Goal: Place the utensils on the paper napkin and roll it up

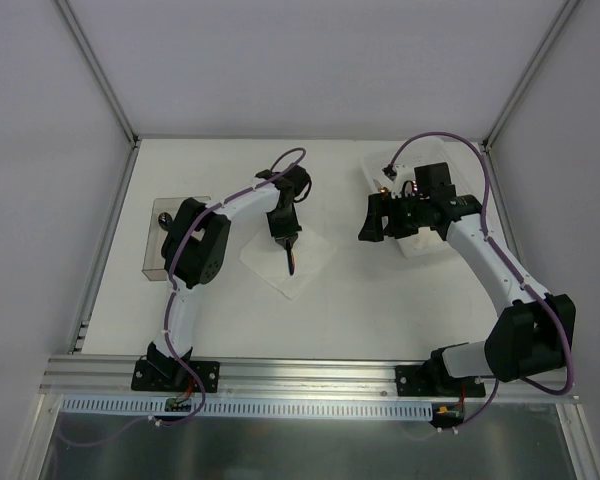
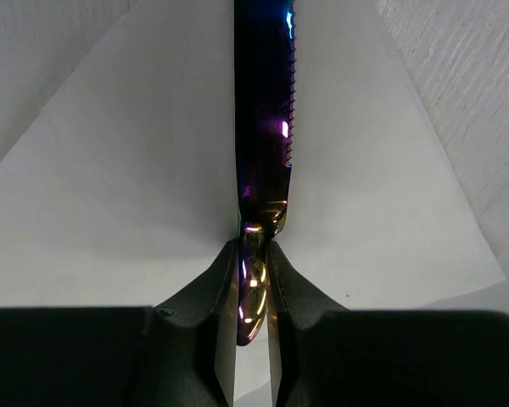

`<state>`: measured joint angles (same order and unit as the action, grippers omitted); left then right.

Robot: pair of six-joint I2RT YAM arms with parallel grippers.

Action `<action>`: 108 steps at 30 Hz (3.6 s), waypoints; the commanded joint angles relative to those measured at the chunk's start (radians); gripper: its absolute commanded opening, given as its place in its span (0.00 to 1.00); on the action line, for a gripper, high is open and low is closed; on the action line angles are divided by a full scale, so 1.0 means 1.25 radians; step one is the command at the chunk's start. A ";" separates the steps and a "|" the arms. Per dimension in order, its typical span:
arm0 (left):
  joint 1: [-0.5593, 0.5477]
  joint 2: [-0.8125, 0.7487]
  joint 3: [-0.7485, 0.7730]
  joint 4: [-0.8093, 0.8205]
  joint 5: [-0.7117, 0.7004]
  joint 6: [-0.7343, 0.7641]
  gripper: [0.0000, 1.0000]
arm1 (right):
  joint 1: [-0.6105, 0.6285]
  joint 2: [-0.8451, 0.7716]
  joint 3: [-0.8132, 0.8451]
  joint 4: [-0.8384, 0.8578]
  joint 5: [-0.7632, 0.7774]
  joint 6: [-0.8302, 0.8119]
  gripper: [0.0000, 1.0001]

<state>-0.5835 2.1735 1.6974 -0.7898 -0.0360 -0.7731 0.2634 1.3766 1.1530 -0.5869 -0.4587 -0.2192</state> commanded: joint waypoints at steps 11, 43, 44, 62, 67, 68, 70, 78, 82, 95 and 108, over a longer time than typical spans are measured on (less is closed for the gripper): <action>-0.007 0.017 0.031 -0.011 -0.013 0.016 0.09 | -0.005 -0.008 0.004 0.019 -0.015 0.004 0.84; 0.428 -0.621 -0.370 -0.046 -0.104 0.251 0.44 | -0.005 -0.045 -0.009 0.019 -0.017 0.001 0.85; 0.447 -0.612 -0.379 -0.042 -0.095 0.250 0.39 | -0.005 -0.041 -0.009 0.019 -0.018 0.002 0.85; 0.608 -0.385 -0.372 0.112 -0.047 0.367 0.30 | -0.003 -0.050 -0.017 0.012 -0.032 0.000 0.85; 0.630 -0.334 -0.343 0.135 -0.035 0.406 0.29 | -0.003 -0.043 -0.017 0.009 -0.032 -0.003 0.85; 0.632 -0.313 -0.341 0.141 -0.022 0.410 0.28 | -0.003 -0.042 -0.016 0.009 -0.036 -0.003 0.85; 0.635 -0.303 -0.343 0.165 0.002 0.437 0.28 | -0.003 -0.041 -0.014 0.007 -0.038 -0.003 0.85; 0.655 -0.240 -0.328 0.221 0.026 0.464 0.28 | -0.003 -0.040 -0.012 0.002 -0.031 -0.005 0.85; 0.656 -0.217 -0.328 0.226 0.026 0.464 0.23 | -0.003 -0.042 -0.012 0.001 -0.028 -0.005 0.85; 0.640 -0.368 -0.310 0.191 0.080 0.412 0.00 | -0.003 -0.047 -0.013 0.001 -0.031 -0.003 0.85; 0.357 -0.405 -0.012 -0.003 0.041 0.286 0.00 | -0.003 -0.046 -0.014 0.006 -0.023 0.002 0.85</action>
<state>-0.0341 1.6299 1.6314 -0.6952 0.0109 -0.3183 0.2634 1.3479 1.1309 -0.5812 -0.4847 -0.2184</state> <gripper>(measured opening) 0.017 0.851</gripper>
